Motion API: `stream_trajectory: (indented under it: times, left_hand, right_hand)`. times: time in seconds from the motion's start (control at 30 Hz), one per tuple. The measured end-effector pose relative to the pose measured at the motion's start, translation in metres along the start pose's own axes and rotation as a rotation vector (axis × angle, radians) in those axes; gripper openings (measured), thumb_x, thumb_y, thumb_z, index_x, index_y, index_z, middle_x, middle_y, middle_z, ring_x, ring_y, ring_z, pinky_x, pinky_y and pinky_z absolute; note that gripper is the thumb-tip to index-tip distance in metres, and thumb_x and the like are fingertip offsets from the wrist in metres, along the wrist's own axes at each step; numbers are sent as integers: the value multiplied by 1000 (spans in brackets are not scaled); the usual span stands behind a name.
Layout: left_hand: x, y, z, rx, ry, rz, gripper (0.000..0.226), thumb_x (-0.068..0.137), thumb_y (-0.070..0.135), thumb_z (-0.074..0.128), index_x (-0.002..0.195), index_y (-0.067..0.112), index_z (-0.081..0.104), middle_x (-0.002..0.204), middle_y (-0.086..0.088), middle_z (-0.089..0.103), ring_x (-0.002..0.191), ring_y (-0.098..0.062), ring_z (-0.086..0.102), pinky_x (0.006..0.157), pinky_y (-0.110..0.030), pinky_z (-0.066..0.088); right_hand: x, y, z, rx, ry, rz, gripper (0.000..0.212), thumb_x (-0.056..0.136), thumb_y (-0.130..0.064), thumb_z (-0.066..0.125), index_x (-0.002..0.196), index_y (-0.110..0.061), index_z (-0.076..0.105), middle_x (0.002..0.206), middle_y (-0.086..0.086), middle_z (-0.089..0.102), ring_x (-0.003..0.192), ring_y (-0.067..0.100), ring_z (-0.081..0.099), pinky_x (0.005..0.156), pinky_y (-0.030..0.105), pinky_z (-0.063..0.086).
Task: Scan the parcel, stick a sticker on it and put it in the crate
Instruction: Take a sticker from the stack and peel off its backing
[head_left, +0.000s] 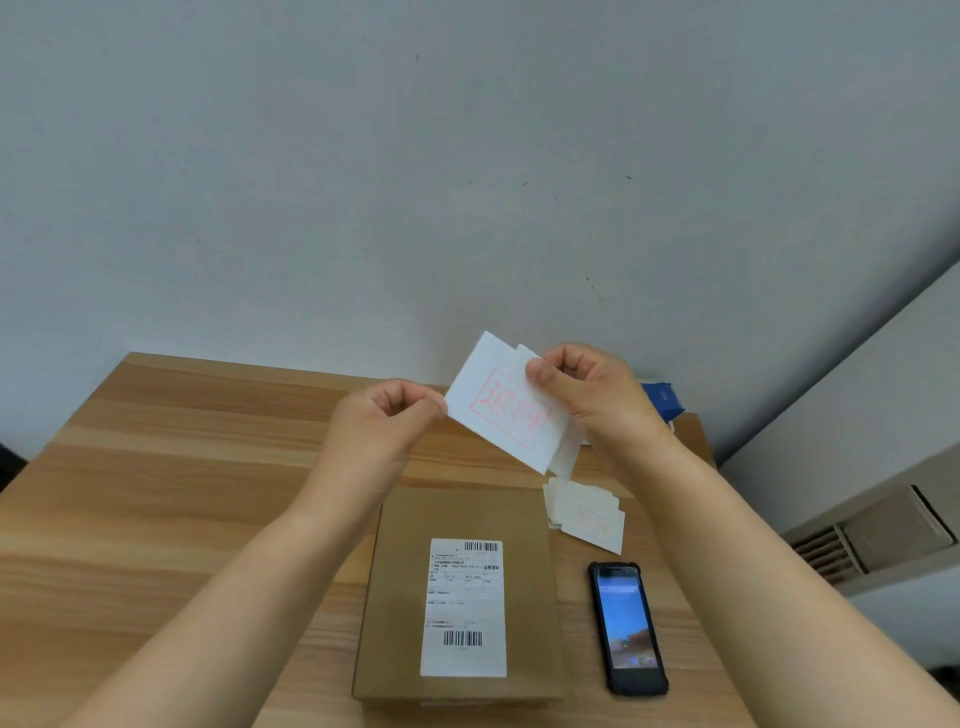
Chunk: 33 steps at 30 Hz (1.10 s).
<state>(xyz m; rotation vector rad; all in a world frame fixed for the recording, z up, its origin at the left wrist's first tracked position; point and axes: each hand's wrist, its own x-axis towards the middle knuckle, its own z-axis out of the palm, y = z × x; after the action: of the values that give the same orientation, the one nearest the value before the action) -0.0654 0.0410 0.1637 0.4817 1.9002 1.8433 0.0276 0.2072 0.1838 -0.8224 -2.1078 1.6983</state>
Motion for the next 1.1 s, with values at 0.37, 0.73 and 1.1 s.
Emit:
stream_trajectory:
  times: [0.37,0.73,1.1]
  left_hand:
    - [27,-39,52,96,21,-79,9,84,12,61,76,12,66,77,8,70,71,5,61,61,-2,40]
    - [31,-46,79,39,33,-91,13,82,11,64,71,18,67,75,9,72,71,1,62,62,-4,42]
    - [21,-21,91,-120,-22,-47,9,81,9,63,74,9,68,68,7,68,70,-3,61,65,-6,44]
  right_hand:
    - [65,238,-85,-562,88,476,18,95,-23,47,81,-24,59,99,12,67,91,30,59,90,44,45]
    - [79,155,-52,-394,199,-140,28,90,-18,59,117,-18,61,113,-7,57,116,16,46,97,28,37]
    - [14,76,-15,-360,341,-903,13,76,-17,74,89,-14,74,84,-1,71,79,20,57,71,42,46]
